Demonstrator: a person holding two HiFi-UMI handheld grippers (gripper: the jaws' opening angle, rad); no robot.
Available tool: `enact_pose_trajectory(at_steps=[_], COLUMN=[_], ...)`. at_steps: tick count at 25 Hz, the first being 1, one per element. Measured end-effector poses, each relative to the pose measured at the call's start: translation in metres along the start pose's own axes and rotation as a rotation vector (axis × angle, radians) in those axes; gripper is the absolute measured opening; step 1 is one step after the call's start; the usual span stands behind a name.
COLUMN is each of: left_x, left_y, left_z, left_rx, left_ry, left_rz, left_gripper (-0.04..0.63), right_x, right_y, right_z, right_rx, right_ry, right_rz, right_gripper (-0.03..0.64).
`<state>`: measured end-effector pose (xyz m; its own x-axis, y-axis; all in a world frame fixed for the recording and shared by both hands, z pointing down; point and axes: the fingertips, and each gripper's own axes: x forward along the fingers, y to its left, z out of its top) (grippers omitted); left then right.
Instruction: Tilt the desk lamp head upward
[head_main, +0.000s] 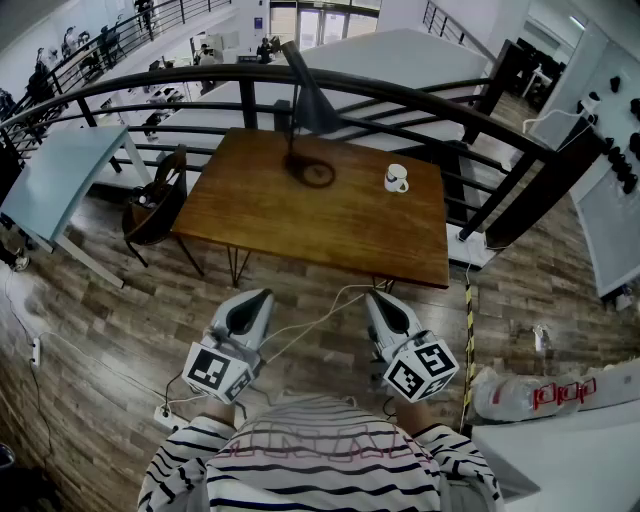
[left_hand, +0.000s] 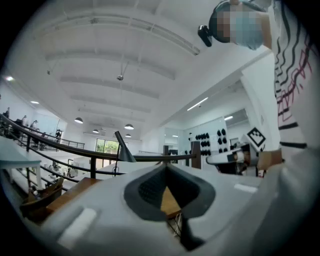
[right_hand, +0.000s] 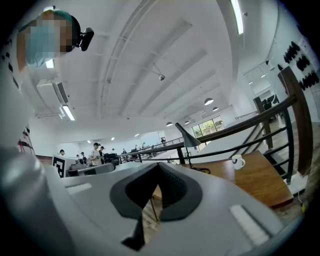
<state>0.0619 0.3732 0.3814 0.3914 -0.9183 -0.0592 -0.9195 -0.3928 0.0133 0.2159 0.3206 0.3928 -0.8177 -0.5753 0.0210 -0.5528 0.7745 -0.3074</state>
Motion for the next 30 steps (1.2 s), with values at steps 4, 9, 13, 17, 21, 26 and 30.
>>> enact_pose_trajectory(at_steps=[4, 9, 13, 17, 21, 26, 30], left_x=[-0.003, -0.011, -0.016, -0.022, -0.018, 0.001, 0.028], left_y=[0.015, 0.031, 0.042, 0.051, 0.058, 0.071, 0.086], left_z=[0.0, -0.001, -0.003, -0.009, -0.016, -0.026, -0.027], left_rx=[0.002, -0.018, -0.019, -0.023, -0.04, -0.056, -0.052], left_ry=[0.001, -0.024, -0.021, -0.014, -0.004, 0.013, 0.011], left_rz=[-0.004, -0.019, -0.041, -0.068, -0.068, -0.069, -0.06], left_gripper=[0.002, 0.003, 0.003, 0.077, 0.097, 0.118, 0.123], right_x=[0.012, 0.022, 0.029, 0.035, 0.042, 0.061, 0.088], right_y=[0.005, 0.015, 0.025, 0.036, 0.032, 0.015, -0.011], right_z=[-0.001, -0.004, -0.007, -0.013, -0.02, -0.018, -0.01], right_rx=[0.009, 0.009, 0.009, 0.025, 0.036, 0.044, 0.049], right_ry=[-0.014, -0.045, -0.069, -0.078, -0.047, -0.045, -0.053], right_rz=[-0.005, -0.021, -0.03, -0.038, -0.052, -0.041, -0.019], right_gripper=[-0.002, -0.002, 0.0, 0.091, 0.119, 0.132, 0.132])
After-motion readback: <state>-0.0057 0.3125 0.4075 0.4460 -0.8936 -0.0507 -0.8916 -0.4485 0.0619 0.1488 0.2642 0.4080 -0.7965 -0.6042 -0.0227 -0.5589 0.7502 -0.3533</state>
